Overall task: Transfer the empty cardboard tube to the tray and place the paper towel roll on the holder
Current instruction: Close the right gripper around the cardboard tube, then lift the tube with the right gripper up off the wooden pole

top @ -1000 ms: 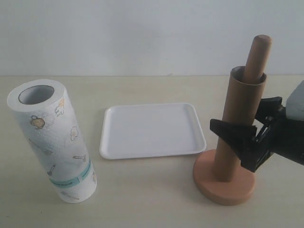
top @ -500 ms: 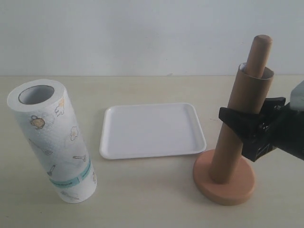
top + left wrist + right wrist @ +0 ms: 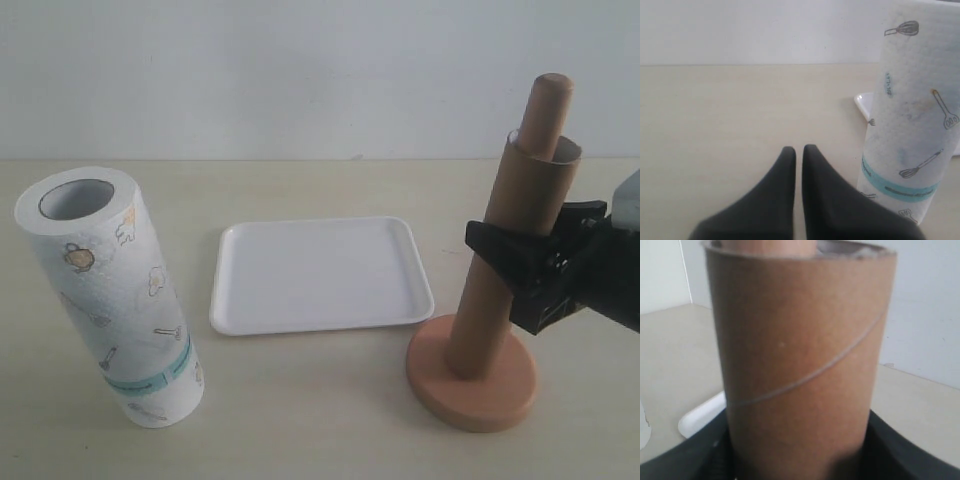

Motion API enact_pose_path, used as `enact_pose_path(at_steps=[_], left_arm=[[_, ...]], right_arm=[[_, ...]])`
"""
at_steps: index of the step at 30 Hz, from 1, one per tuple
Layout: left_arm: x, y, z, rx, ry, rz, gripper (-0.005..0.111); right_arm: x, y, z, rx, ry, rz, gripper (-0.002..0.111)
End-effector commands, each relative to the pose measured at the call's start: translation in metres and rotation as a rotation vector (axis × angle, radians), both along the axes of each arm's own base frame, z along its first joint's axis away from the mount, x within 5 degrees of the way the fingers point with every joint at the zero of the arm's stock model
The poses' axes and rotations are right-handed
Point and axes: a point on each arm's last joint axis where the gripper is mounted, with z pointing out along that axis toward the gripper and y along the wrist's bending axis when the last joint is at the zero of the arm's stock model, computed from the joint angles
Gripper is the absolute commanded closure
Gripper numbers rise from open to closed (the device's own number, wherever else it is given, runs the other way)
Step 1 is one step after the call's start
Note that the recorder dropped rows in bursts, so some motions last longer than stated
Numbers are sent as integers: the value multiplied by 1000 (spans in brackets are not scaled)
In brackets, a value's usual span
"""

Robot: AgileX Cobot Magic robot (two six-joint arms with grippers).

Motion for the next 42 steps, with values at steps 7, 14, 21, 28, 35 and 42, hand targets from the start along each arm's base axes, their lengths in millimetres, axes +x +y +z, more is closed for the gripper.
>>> enact_pose_path(at_steps=[7, 14, 21, 28, 35, 42], left_arm=[[0, 0, -1, -15, 1, 4, 102], [0, 0, -1, -15, 1, 4, 102], [0, 0, -1, -15, 1, 4, 102], [0, 0, -1, -15, 1, 4, 102], [0, 0, -1, -15, 1, 4, 102], [0, 0, -1, -15, 1, 4, 102]], right_arm=[[1, -1, 3, 20, -20, -11, 108], [2, 0, 10, 43, -51, 4, 108], [5, 6, 49, 109, -61, 96, 108], [5, 6, 99, -4, 36, 96, 108], [-9, 7, 169, 25, -52, 119, 108], [-21, 6, 248, -33, -184, 111, 108]])
